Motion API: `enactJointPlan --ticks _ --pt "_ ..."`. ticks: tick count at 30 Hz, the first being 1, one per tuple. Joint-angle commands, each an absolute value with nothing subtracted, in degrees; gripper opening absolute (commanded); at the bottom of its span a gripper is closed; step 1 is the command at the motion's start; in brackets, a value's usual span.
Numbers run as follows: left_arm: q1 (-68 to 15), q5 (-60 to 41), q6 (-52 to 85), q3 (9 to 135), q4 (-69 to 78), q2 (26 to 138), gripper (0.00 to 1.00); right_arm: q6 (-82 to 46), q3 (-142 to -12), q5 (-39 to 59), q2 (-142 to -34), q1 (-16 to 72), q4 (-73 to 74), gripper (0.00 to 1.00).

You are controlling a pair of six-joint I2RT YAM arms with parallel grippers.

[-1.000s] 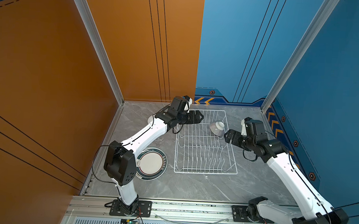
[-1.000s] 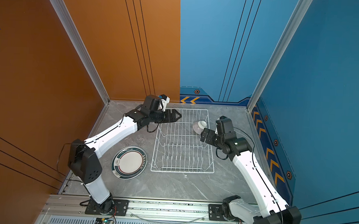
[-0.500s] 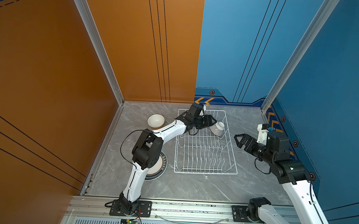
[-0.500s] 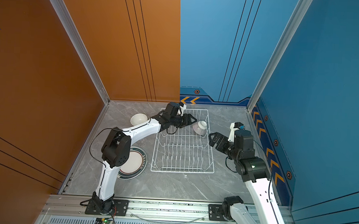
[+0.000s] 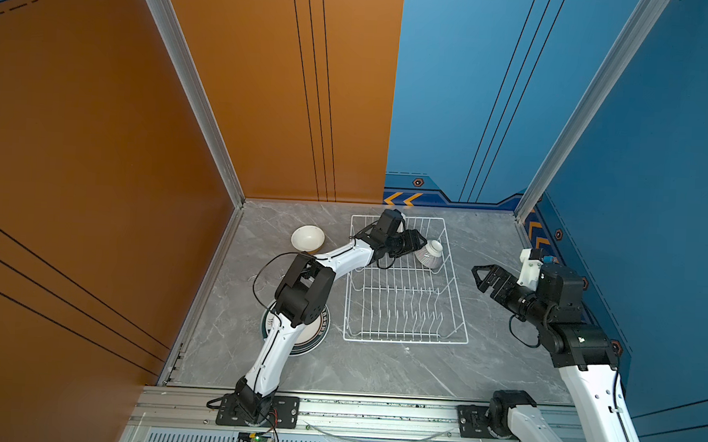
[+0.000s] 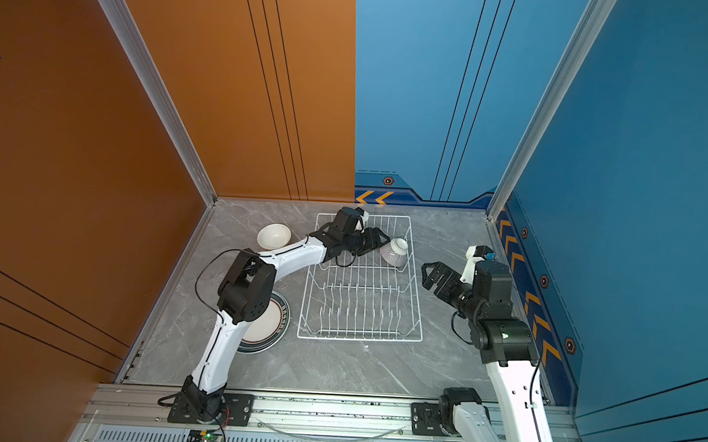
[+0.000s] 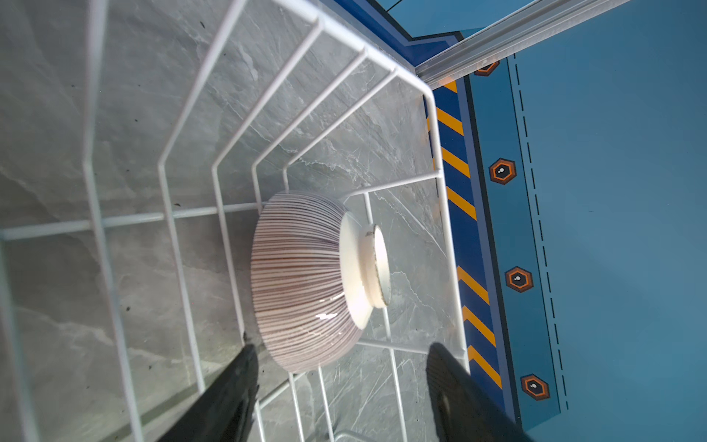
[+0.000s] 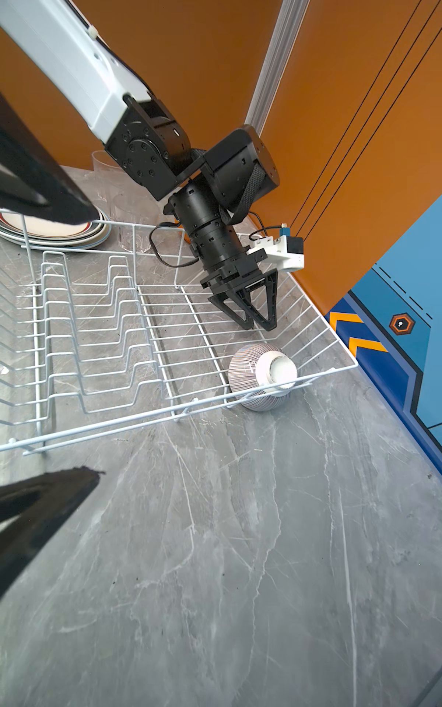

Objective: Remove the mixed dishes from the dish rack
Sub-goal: 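Grasp the striped bowl rim with the left gripper and tilt it up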

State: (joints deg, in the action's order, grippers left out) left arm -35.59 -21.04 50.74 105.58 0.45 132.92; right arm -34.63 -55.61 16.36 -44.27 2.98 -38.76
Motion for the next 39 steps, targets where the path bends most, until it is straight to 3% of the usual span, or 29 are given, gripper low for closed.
enactJointPlan --ticks 1,30,39 --pt "-35.72 -20.93 51.54 107.4 1.29 134.01 0.72 -35.68 -54.87 16.79 -42.94 2.25 -38.22 1.0" --pt "-37.22 -28.57 60.91 112.91 12.07 142.09 0.69 -37.45 -52.79 16.83 -42.8 0.0 -38.72 1.0" --pt "-38.62 -30.8 65.04 113.18 19.96 142.14 0.55 -37.58 -52.16 16.96 -41.5 -0.59 -39.02 1.0"
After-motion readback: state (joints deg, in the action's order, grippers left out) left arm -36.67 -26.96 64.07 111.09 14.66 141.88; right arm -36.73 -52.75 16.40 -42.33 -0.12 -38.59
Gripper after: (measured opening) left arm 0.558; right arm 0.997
